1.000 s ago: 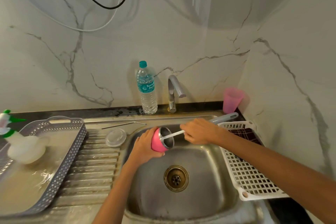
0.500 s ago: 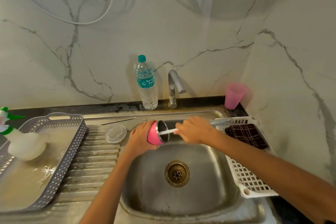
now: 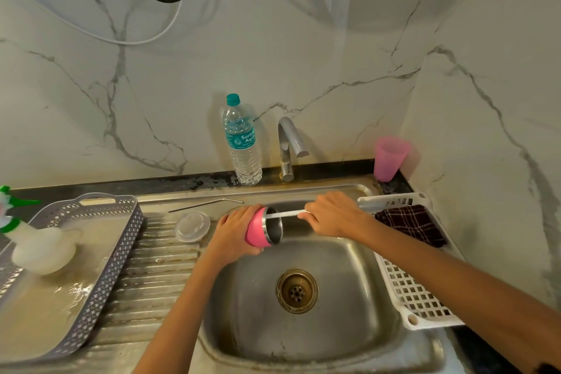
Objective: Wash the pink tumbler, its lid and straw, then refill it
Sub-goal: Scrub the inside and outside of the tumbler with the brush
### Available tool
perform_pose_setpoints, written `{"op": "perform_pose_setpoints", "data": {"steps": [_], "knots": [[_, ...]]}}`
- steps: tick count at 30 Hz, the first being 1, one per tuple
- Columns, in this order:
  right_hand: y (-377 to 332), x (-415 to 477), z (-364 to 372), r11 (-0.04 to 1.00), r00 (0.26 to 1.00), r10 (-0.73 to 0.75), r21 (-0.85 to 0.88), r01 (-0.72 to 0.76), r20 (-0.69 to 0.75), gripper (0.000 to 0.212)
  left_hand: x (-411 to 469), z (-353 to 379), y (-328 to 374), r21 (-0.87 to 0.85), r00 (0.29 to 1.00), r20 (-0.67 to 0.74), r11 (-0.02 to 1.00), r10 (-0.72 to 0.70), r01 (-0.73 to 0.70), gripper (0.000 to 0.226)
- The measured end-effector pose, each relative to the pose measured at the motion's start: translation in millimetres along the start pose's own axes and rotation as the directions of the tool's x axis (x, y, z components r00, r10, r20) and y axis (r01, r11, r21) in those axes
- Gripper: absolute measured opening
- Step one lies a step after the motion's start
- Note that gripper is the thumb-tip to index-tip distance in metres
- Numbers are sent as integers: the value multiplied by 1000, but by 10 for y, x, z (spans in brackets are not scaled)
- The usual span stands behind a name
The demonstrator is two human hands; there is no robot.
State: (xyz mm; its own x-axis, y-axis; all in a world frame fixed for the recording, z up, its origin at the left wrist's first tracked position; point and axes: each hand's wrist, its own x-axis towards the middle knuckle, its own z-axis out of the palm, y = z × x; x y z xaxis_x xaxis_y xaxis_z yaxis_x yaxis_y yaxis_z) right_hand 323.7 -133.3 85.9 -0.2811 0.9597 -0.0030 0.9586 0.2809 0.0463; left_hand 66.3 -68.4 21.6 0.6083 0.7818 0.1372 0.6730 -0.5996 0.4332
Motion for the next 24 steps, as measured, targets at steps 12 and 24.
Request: {"op": "perform_pose_setpoints", "data": {"steps": [12,24], "knots": [[-29,-24,-73,998,998,53,-30,-55,-41,42,111,-134,64,29,999,-42,1000,13,-12,96],[13,-37,-23,997,996,72,7,-71,-51,44,124,-98,124,57,996,-62,997,62,-58,95]]}}
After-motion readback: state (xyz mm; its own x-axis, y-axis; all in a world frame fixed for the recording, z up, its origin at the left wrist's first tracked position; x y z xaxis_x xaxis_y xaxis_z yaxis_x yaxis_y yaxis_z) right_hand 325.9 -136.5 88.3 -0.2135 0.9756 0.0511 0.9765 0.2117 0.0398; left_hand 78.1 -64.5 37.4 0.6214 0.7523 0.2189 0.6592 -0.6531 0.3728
